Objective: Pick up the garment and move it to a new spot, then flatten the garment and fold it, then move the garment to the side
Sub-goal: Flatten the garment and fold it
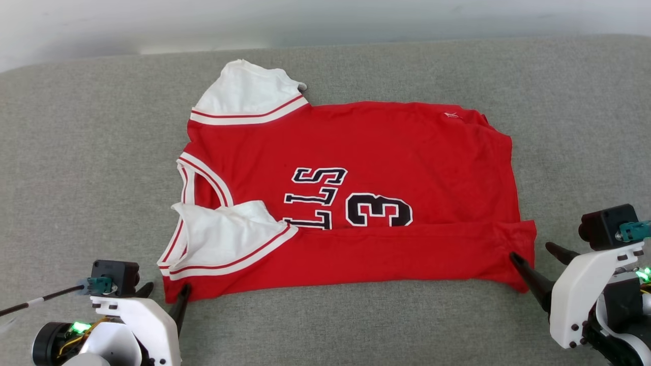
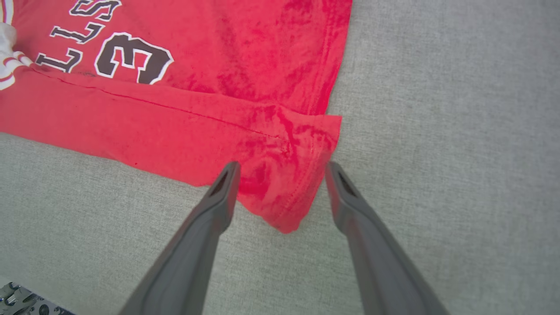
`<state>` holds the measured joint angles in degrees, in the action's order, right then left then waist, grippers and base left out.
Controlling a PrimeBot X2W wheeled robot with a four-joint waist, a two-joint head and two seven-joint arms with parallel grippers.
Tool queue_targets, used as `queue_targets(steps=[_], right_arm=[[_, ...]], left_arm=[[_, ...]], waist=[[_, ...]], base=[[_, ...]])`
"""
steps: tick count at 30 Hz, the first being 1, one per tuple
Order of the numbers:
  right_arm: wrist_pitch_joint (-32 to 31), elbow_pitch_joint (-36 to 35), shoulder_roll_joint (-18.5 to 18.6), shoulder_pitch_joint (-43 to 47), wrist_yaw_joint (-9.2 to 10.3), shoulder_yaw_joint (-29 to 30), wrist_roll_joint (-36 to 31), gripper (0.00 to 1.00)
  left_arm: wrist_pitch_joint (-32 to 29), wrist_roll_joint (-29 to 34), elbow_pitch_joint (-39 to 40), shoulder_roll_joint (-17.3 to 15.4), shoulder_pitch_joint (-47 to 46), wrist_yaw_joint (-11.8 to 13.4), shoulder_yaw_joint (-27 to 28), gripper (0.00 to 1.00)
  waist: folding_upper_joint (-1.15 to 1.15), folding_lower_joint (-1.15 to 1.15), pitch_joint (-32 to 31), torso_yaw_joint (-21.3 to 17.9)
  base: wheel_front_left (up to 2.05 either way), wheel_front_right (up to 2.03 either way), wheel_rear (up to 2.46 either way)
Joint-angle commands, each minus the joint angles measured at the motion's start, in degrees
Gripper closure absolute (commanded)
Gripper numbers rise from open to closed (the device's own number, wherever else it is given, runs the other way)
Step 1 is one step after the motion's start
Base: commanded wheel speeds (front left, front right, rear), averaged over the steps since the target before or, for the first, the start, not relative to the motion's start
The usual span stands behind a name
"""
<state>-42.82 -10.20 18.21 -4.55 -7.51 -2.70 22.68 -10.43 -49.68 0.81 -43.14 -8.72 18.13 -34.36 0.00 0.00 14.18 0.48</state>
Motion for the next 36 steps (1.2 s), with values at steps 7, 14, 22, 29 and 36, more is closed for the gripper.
queue_targets(steps=[7, 14, 22, 29, 36], right_arm=[[-0.8, -2.7, -0.8, 0.7, 0.04, 0.5, -0.4, 0.00], [-1.5, -3.3, 0.3, 1.0, 0.04, 1.5, -2.0, 0.00], [-3.6, 0.4, -1.8, 1.9, 0.03, 3.5, -5.9, 0.00], [-4.6, 6.8, -4.8, -0.3, 0.03, 4.4, -7.9, 0.00], [-3.7, 13.5, -6.3, -1.8, 0.03, 2.6, -8.9, 0.00]], left_arm=[[-1.3, -1.0, -3.6, 1.9, -0.6, -0.5, -1.0, 0.00], [-2.4, -3.0, -7.2, 4.6, 0.0, -4.4, -3.5, 1.00], [2.8, -2.4, -0.9, 3.2, 1.0, -3.3, -0.6, 1.00], [3.4, -0.5, 8.8, 0.3, 3.1, 0.1, 0.7, 1.00], [2.5, 0.6, 13.3, -0.7, 2.8, 1.3, 0.3, 1.00]], waist=[[0.00, 0.00, 2.3, -0.7], [0.00, 0.00, 1.5, -0.3], [0.00, 0.00, -2.4, 1.2], [0.00, 0.00, -1.7, 3.2], [0.00, 0.00, 0.2, 4.8]], base=[[0.00, 0.00, 0.00], [0.00, 0.00, 0.00], [0.00, 0.00, 0.00], [0.00, 0.00, 0.00], [0.00, 0.00, 0.00]])
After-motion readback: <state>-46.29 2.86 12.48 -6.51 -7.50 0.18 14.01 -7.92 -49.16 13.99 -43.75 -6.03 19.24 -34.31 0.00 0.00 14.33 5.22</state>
